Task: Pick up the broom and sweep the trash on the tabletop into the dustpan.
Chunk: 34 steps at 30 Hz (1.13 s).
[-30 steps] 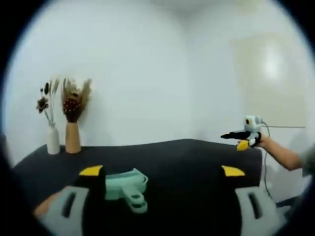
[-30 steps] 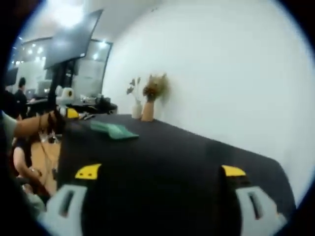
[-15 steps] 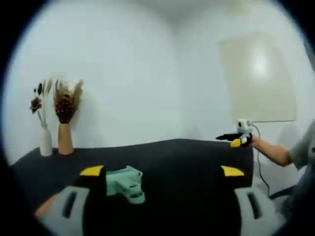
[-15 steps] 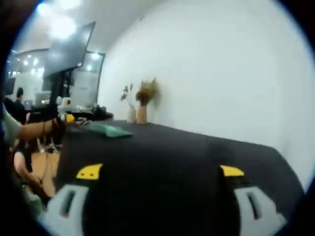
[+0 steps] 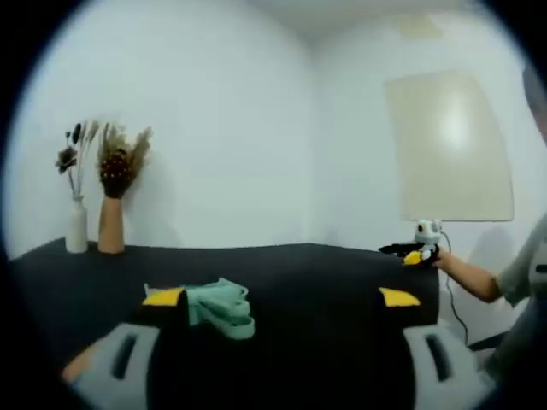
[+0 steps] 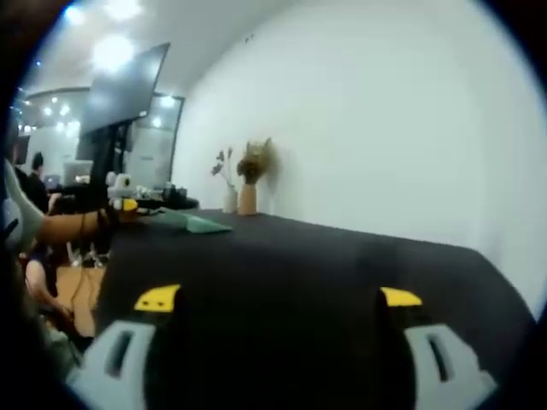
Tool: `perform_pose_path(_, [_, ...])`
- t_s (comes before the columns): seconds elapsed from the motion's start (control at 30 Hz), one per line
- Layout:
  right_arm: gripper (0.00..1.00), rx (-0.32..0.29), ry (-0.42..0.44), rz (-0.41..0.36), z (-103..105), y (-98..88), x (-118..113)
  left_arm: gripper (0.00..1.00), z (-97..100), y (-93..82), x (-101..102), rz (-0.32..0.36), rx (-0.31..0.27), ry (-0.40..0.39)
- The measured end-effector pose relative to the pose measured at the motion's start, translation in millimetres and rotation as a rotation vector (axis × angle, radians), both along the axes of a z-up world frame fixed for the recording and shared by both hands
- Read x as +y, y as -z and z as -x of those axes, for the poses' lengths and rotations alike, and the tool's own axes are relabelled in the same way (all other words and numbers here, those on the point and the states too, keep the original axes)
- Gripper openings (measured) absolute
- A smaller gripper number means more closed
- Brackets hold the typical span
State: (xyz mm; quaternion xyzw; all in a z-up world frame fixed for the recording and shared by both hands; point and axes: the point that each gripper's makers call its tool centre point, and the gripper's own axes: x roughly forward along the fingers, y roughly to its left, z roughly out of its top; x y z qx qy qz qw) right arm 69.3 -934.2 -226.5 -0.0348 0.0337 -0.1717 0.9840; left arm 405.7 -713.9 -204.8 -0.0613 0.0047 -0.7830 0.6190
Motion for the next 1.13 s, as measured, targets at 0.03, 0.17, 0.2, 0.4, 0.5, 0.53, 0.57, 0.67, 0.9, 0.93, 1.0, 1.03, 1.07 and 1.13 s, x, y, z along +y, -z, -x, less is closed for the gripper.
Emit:
perform_pose_path(0.03, [0.91,-0.005,-0.002,0.002,0,-1.5,-1,0.89,1.3,0.4,0,-0.002,0.002,0.006])
perform_pose_path(0.17, [0.90,0.005,-0.001,0.001,0,4.6,-1,0.89,3.7,10.4,0,-0.032,-0.019,0.010])
perform_pose_path(0.2, [0.90,0.007,-0.001,0.006,1,5.5,-2,0.89,4.2,10.8,0,-0.033,-0.020,0.015])
perform_pose_path(0.4, [0.89,0.013,-0.003,0.023,4,8.2,-3,0.89,0.1,7.3,5,-0.008,0.012,0.004])
perform_pose_path(0.5, [0.89,0.002,0.006,0.036,6,6.2,-5,0.89,0.0,4.4,6,0.009,0.020,0.009])
perform_pose_path(0.53, [0.89,-0.005,0.008,0.035,7,5.2,-5,0.89,0.1,3.6,7,0.014,0.023,0.012])
perform_pose_path(0.57, [0.88,-0.021,0.008,0.032,8,2.8,-6,0.89,0.7,2.8,8,0.017,0.027,0.019])
perform_pose_path(0.67, [0.87,-0.089,0.000,0.009,12,-7.2,-6,0.89,1.9,4.6,8,0.012,0.010,0.025])
perform_pose_path(0.9, [0.85,-0.092,0.013,0.015,13,-7.4,-9,0.87,1.6,2.9,9,0.021,0.026,0.031])
perform_pose_path(0.93, [0.85,-0.085,0.011,0.022,12,-6.8,-9,0.86,2.2,4.2,9,0.016,0.019,0.032])
perform_pose_path(1.0, [0.84,-0.070,0.010,0.028,11,-4.4,-7,0.84,4.1,10.9,6,-0.014,-0.013,0.028])
perform_pose_path(1.03, [0.84,-0.068,0.009,0.031,11,-4.2,-7,0.83,4.5,11.6,6,-0.016,-0.017,0.027])
perform_pose_path(1.07, [0.84,-0.067,0.008,0.032,11,-4.1,-7,0.83,4.3,12.2,6,-0.019,-0.020,0.026])
perform_pose_path(1.13, [0.84,-0.071,0.004,0.033,11,-4.8,-6,0.83,2.9,9.7,7,-0.009,-0.007,0.025])
